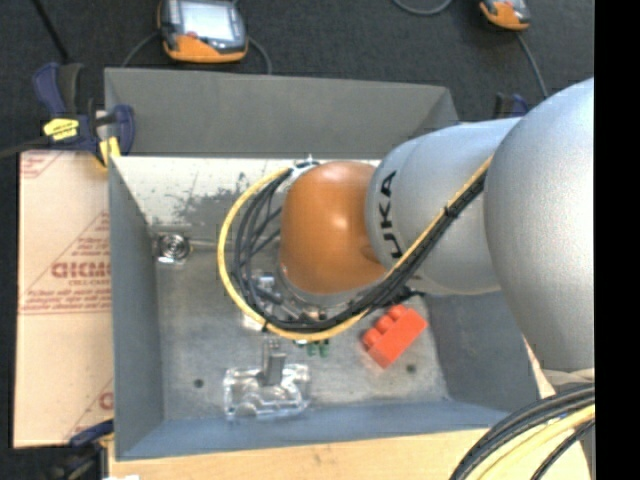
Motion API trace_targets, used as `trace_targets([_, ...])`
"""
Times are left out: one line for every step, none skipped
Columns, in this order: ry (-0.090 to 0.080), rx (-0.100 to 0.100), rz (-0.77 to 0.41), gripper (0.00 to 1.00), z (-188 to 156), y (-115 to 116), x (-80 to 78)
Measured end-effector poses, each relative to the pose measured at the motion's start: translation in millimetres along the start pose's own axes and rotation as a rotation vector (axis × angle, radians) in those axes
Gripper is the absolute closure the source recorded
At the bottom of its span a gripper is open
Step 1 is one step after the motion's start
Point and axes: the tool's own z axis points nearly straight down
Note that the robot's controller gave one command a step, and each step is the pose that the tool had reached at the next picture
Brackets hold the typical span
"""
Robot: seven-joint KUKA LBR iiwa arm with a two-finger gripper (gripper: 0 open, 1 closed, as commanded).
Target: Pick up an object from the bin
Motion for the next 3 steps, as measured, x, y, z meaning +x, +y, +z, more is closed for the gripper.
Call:
trace_targets([-0.006, 0.001, -0.259, 0.0, 45, 2, 34.8])
trace_targets([0.005, 0.003, -0.278, 0.0, 57, 3, 27.1])
trace_targets([0.006, -0.005, -0.524, 0.0, 58, 6, 25.4])
